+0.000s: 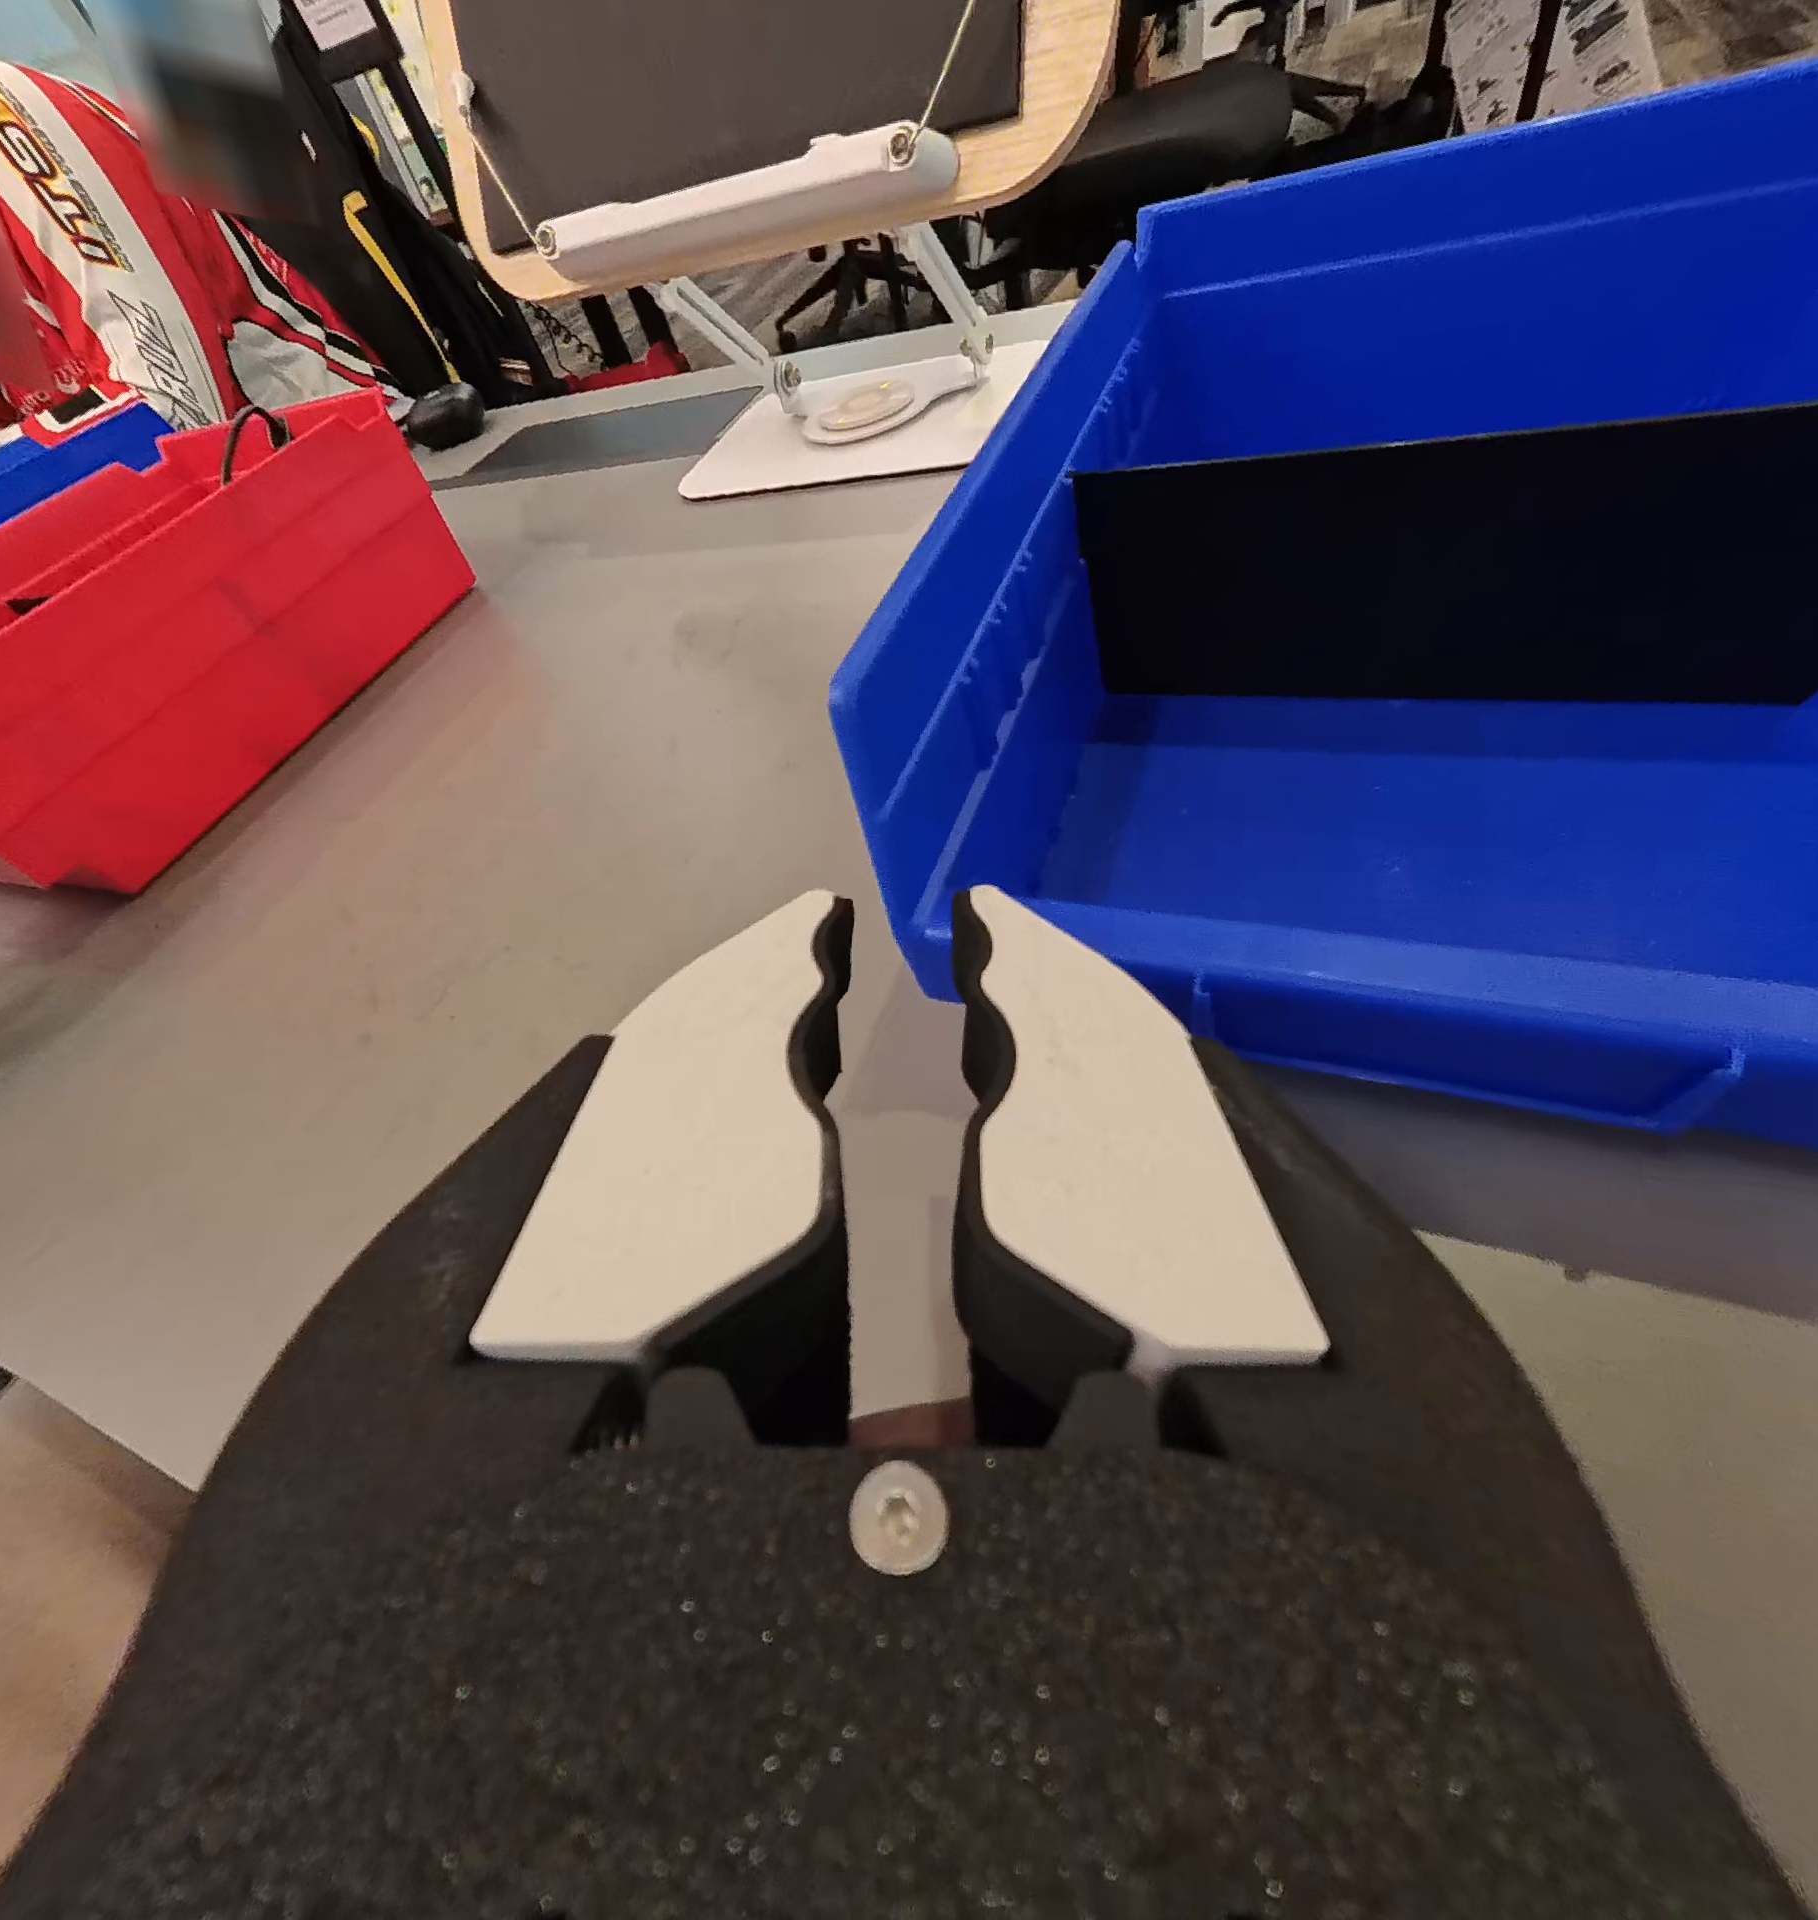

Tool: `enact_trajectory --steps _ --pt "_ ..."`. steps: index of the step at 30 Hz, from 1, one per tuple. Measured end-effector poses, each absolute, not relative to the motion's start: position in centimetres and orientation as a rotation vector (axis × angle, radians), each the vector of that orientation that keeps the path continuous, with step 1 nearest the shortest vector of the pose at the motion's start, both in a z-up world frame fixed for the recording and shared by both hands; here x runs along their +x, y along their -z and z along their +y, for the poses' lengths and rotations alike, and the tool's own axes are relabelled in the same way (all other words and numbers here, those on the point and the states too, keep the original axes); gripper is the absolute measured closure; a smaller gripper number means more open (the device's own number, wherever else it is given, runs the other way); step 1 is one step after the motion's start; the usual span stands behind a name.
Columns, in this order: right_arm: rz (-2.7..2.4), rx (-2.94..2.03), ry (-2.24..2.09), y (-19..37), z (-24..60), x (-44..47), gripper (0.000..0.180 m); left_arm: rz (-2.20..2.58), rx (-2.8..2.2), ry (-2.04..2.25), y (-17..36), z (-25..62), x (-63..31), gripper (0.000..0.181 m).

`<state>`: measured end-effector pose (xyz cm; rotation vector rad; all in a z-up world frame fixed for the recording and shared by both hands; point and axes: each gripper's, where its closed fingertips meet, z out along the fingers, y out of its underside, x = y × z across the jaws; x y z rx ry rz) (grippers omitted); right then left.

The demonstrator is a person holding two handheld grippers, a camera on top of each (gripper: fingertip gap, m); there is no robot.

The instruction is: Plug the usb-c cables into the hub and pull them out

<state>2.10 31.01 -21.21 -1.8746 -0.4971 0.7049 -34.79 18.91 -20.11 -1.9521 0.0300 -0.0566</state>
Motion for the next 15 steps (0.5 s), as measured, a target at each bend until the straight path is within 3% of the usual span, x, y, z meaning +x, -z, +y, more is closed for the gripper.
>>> enact_trajectory --steps 15 --pt "-0.54 -1.89 -0.723 21.7 30.6 0.5 0.161 0.05 -1.951 0.024 20.0 18.8 -34.8 0.154"
